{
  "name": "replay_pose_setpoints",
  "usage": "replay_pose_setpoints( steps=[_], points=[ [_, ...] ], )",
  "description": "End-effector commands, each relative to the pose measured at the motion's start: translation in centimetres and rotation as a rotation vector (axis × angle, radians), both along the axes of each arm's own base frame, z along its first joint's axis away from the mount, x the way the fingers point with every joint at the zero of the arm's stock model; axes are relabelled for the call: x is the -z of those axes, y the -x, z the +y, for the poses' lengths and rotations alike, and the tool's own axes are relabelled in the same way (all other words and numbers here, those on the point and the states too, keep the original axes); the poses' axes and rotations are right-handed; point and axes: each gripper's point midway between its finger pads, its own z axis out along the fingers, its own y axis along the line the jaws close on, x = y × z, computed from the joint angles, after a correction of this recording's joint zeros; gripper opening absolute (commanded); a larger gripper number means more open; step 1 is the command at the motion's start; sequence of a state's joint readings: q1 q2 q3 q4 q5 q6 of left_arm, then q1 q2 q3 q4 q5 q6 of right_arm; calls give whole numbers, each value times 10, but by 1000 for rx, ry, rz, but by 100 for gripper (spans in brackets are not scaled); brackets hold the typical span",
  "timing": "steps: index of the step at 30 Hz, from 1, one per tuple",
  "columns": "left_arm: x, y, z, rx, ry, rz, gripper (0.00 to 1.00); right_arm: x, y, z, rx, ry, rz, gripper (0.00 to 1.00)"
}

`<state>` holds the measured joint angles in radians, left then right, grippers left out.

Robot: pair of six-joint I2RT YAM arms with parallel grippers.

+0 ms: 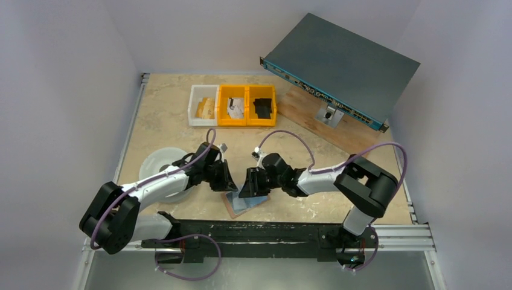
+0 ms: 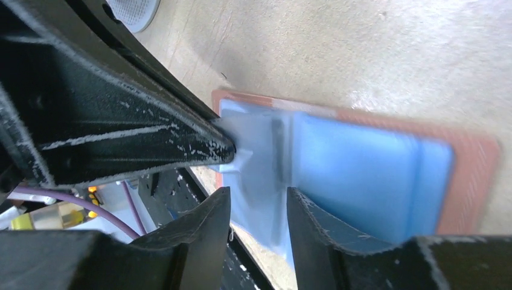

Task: Take the credit cards out of the card holder
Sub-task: Remove the credit card from the card holder.

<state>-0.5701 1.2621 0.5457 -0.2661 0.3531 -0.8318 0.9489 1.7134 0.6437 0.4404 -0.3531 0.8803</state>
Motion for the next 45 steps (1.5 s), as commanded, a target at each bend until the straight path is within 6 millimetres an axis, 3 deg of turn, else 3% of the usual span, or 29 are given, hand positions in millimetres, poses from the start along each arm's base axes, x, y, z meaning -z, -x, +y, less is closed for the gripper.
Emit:
replay_pose_setpoints(
  steps=[1,6,11,14,21,25,32,39,45],
  points=[
    [-14,-4,1,-39,-19,9,0,-16,-7,-15,27,88,-51,42],
    [-17,-2,-1,-39,-25,29,1,-44,-10,-19,50,75,-90,49],
    [-24,0,-16,-26,21,40,29,-58,-16,-28,86,100,-128,49],
    [-28,1,-29,-11,44,45,37,-63,-18,-33,105,112,-143,49],
    [-27,-8,-58,-18,102,81,41,-79,-21,-50,169,128,-181,49],
    [-9,-16,-65,-38,86,112,42,-85,-21,-62,204,136,-200,48],
    [10,-19,-66,-30,42,138,43,-71,-19,-73,219,193,-195,48],
    [-9,-24,-64,-3,35,85,47,-76,-18,-71,217,234,-231,48],
    [-15,-25,-68,21,40,81,49,-92,-19,-69,237,243,-282,47]
  ],
)
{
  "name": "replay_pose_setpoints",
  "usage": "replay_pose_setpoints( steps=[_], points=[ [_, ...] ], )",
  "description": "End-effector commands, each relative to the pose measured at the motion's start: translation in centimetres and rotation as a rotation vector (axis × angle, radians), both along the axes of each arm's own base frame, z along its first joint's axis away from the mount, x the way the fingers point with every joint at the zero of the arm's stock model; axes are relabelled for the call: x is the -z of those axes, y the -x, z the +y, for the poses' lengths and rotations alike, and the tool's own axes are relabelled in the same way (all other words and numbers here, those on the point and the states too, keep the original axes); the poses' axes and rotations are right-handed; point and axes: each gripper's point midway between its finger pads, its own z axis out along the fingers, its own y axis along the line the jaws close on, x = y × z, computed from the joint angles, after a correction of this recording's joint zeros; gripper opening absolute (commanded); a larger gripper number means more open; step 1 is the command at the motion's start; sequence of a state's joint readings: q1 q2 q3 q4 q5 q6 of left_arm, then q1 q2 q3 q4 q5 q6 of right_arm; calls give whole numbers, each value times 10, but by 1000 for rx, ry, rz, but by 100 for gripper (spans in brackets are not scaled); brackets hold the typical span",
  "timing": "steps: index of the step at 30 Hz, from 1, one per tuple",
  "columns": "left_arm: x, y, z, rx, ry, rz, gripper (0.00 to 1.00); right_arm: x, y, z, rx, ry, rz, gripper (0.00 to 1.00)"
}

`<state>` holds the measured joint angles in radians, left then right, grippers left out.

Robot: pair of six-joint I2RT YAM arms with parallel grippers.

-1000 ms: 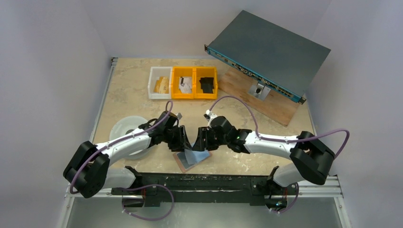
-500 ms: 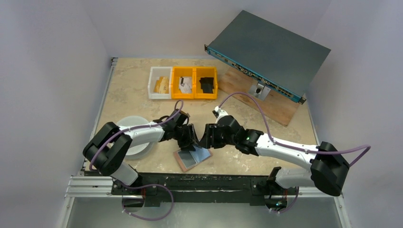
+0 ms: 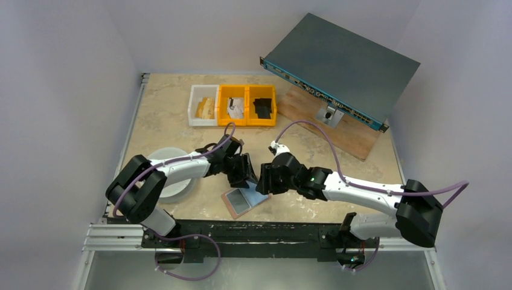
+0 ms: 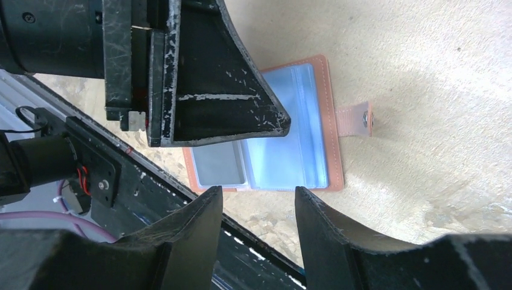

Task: Take the credit cards out of the card holder
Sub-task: Remove the credit card from the card holder.

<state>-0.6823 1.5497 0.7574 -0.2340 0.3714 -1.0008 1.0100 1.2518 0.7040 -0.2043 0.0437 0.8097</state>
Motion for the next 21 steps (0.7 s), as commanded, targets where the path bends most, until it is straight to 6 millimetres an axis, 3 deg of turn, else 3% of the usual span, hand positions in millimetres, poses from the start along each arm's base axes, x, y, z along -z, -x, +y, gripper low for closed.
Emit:
replay_pose_setpoints(
  steps=[1,8,14,21],
  points=[
    [-17,-9,-7,31,24,-61,49,-30,-13,7,26,-15,-92,47],
    [-33,-12,2,16,9,-99,51,-19,6,40,-92,38,-99,47],
    [-49,-19,36,-81,-19,-136,57,1,12,70,-178,111,-106,48],
    [-62,-22,81,-195,-53,-158,59,30,15,82,-226,223,-107,49]
  ],
)
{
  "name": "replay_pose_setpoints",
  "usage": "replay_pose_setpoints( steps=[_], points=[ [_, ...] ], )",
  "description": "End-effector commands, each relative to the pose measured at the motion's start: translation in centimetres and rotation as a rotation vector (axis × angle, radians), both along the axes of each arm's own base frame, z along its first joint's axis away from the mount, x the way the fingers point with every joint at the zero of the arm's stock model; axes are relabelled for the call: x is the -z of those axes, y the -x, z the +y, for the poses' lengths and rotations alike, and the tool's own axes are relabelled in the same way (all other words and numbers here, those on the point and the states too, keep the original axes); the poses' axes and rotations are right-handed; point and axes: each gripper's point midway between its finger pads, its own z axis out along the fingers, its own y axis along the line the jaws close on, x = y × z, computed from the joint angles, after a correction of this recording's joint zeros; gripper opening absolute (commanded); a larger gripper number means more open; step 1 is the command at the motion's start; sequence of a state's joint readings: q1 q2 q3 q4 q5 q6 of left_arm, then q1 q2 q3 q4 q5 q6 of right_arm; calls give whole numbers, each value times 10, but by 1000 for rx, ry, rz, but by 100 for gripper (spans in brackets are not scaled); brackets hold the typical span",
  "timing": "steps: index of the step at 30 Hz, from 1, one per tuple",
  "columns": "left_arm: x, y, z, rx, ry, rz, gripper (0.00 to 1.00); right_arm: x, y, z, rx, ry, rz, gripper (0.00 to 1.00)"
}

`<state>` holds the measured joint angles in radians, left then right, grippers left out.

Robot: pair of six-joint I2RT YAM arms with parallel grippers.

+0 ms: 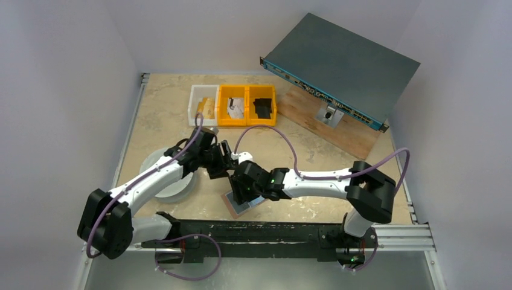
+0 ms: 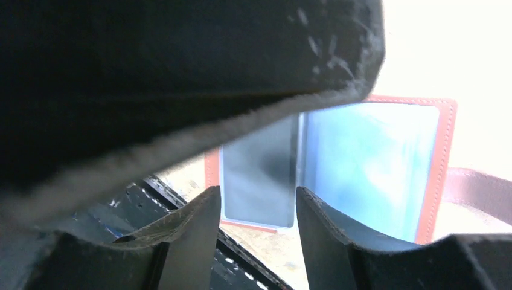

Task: Take the credit cards out of the card holder
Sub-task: Remove the credit card from the card holder.

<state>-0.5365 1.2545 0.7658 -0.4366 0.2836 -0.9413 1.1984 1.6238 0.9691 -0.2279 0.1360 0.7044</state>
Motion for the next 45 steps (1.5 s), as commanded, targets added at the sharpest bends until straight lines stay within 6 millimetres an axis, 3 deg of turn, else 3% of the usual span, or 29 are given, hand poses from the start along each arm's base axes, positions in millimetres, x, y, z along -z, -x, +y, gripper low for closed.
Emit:
replay_pose_setpoints(
  steps=[1,15,19,26,34,38,45],
  points=[
    [-4,3,30,-61,-29,-2,59,0,-4,11,-28,47,-47,49],
    [-9,7,58,-127,-33,-11,60,29,12,10,-50,196,-54,51],
    [-9,4,61,-130,-32,-9,60,30,18,12,-52,218,-56,52],
    [-5,3,58,-113,-23,3,60,49,27,8,-31,267,-6,51],
    [-5,3,54,-84,-9,7,60,80,43,-1,3,297,117,40],
    [-3,5,52,-64,0,16,58,85,43,-2,31,246,178,26],
    [9,15,47,-21,24,56,54,92,36,-3,65,115,285,12]
  ],
)
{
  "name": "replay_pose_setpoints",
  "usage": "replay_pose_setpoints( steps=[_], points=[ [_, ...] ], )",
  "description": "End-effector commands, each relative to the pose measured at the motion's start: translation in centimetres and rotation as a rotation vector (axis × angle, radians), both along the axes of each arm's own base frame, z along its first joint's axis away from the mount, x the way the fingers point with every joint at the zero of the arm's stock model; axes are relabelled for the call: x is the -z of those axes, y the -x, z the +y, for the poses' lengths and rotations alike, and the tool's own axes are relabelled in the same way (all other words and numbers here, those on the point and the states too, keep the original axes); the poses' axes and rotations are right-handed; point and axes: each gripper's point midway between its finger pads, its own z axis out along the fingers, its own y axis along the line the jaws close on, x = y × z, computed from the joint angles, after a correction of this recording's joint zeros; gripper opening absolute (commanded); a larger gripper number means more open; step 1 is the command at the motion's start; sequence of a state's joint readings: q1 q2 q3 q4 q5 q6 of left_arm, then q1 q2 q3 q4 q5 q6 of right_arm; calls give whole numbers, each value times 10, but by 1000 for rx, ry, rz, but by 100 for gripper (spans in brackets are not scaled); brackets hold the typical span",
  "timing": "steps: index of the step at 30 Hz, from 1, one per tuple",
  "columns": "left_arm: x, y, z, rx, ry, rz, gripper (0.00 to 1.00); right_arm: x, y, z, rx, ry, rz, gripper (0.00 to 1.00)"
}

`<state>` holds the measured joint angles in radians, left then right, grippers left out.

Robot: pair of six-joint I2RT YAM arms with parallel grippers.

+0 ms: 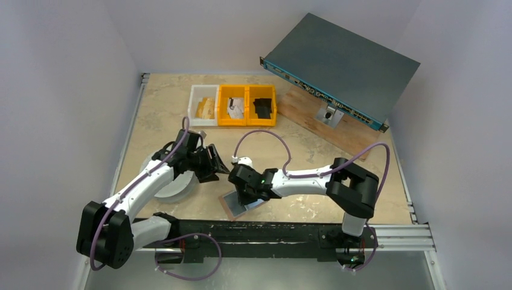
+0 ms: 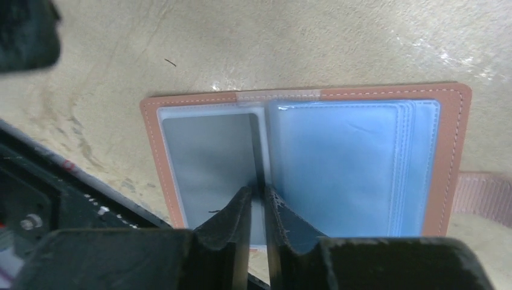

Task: Take the credit cards out of the card holder
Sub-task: Remove the credit card from the card holder.

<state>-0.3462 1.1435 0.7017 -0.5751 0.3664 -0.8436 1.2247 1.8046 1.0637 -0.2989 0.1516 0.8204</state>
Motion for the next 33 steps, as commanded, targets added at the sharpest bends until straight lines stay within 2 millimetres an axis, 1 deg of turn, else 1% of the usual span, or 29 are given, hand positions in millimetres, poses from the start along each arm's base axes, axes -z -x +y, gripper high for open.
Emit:
replay_pose_setpoints(
  steps=[1,4,7,11,15,18,24,28,33],
  points=[
    [7,6,-6,49,37,1,53,51,27,-13,5,-24,206,11],
    [17,18,-7,58,20,27,53,56,25,-17,23,-60,249,9],
    [31,34,-10,62,3,60,53,61,22,-21,45,-85,278,7],
    [42,48,-11,36,-26,72,53,70,22,-28,74,-114,320,5],
    [50,54,-4,-2,-70,74,54,75,23,-31,81,-123,344,3],
    [52,56,3,-17,-107,65,54,78,24,-34,87,-124,353,3],
    [57,61,7,-14,-126,79,55,81,23,-36,97,-130,363,2],
    [59,62,15,-33,-162,69,55,82,23,-38,108,-132,368,2],
    [64,65,13,-21,-162,82,55,84,23,-41,117,-131,375,1]
  ],
)
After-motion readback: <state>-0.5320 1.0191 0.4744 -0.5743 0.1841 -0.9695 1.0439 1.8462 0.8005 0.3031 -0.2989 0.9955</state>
